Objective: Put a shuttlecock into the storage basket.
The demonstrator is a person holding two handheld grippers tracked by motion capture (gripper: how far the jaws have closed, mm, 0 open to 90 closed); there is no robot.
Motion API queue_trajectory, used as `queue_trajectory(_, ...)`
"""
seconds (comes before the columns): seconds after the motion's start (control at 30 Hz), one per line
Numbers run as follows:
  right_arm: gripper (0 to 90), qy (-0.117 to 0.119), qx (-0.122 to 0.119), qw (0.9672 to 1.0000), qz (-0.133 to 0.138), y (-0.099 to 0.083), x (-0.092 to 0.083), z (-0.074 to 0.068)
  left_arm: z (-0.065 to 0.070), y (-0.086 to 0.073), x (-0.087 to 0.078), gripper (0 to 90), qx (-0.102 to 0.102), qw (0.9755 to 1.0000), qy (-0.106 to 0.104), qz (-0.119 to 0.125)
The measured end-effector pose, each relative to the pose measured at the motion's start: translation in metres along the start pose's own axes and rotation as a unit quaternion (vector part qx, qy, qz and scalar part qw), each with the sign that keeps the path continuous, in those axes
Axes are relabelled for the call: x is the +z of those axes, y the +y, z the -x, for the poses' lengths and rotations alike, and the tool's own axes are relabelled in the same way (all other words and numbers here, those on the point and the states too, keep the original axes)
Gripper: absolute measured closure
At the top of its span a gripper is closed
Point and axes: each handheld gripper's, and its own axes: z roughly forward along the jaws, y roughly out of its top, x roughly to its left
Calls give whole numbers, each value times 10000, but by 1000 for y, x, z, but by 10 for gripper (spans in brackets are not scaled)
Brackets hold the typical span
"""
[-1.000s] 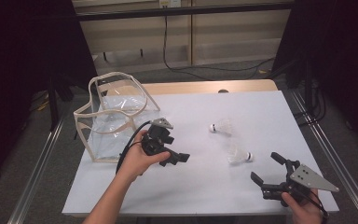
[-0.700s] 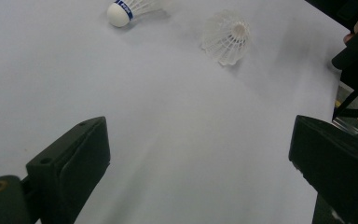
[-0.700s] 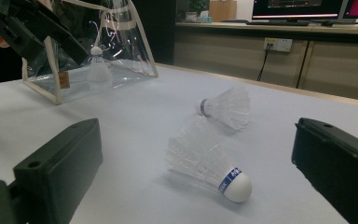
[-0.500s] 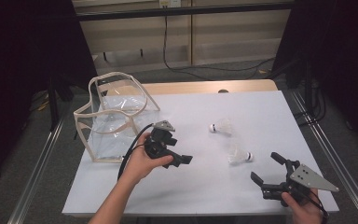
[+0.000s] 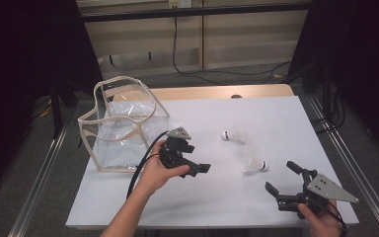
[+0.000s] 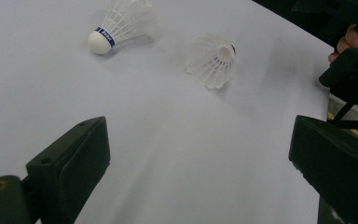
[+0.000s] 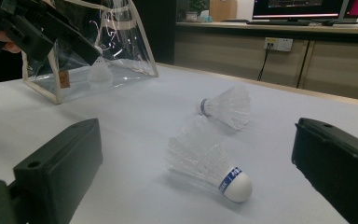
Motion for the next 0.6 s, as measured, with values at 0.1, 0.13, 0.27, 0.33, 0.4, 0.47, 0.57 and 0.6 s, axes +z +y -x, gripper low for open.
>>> queue_trajectory(0.1,14,8,-2,10000,-9,0,0,0,1,1,3,54,12,10000,-9,14)
queue_trajectory(0.13,14,12,1,10000,-13,0,0,0,1,1,3,54,19,10000,-24,36)
queue_trajectory(0.27,14,9,-9,10000,-16,0,1,0,3,3,9,54,68,9999,-50,81)
queue_trajectory(0.33,14,13,-1,10000,-16,0,1,0,5,3,11,54,83,9999,-75,77)
queue_trajectory(0.4,14,19,4,10000,-13,0,1,0,6,4,14,54,94,9999,-104,92)
queue_trajectory(0.47,14,15,-10,10000,-21,0,1,1,7,4,16,54,107,9998,-134,84)
queue_trajectory(0.57,14,17,6,10000,-24,0,1,0,9,5,21,54,173,9997,-120,92)
queue_trajectory(0.6,14,16,1,10000,-25,0,1,1,9,6,23,54,187,9997,-132,95)
